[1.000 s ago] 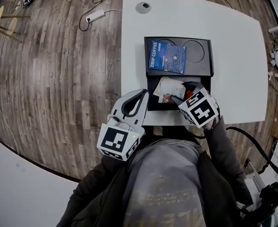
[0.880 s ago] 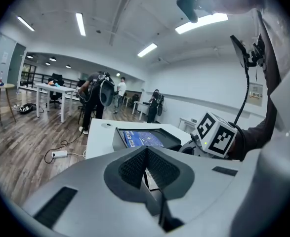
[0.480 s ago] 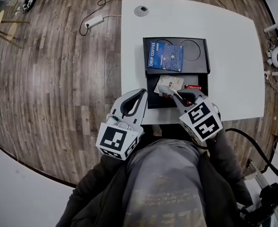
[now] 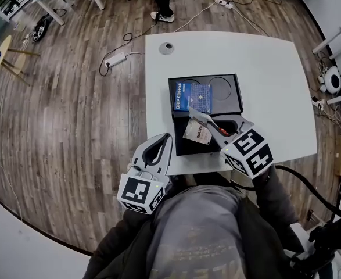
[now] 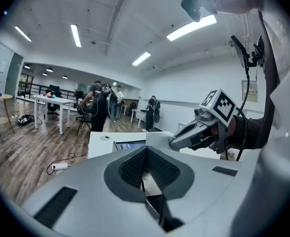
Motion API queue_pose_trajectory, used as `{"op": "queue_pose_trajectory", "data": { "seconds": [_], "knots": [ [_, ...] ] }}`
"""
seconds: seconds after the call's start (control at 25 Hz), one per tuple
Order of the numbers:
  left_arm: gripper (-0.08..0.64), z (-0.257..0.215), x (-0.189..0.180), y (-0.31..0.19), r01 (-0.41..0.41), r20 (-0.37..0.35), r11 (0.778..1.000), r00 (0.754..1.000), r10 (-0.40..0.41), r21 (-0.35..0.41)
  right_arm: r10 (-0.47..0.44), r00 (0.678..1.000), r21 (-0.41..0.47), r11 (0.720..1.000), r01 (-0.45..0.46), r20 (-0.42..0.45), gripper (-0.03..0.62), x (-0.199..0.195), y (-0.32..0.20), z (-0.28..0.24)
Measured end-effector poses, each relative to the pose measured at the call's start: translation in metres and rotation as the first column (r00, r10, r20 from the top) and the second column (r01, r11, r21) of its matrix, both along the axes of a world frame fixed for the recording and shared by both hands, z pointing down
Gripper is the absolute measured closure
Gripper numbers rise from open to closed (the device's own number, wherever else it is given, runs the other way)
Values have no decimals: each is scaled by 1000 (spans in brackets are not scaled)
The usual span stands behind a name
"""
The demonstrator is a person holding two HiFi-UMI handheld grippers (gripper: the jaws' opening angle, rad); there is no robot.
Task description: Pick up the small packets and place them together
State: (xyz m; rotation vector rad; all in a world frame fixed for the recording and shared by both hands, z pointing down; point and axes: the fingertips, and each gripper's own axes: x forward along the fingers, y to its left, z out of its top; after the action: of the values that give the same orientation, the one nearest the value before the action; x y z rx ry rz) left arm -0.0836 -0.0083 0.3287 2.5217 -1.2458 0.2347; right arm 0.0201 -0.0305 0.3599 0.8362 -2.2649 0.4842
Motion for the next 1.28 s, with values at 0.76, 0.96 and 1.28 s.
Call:
{"op": "queue_pose_trajectory", "data": {
  "seconds": [0.76, 0.96, 1.28],
  "knots": [
    [560, 32, -7, -38, 137, 58, 984, 990, -131, -117, 134, 991, -97, 986, -133, 2, 437, 53, -114, 42],
    [560, 33, -6, -39, 135, 55, 984, 990, -130, -119, 177, 982, -60, 982, -181, -61, 419, 63, -119, 46],
    [560, 22, -7, -32, 112, 31, 990, 993, -110, -81, 234, 972, 77, 969, -234, 7, 420, 68, -116, 0]
  ]
}}
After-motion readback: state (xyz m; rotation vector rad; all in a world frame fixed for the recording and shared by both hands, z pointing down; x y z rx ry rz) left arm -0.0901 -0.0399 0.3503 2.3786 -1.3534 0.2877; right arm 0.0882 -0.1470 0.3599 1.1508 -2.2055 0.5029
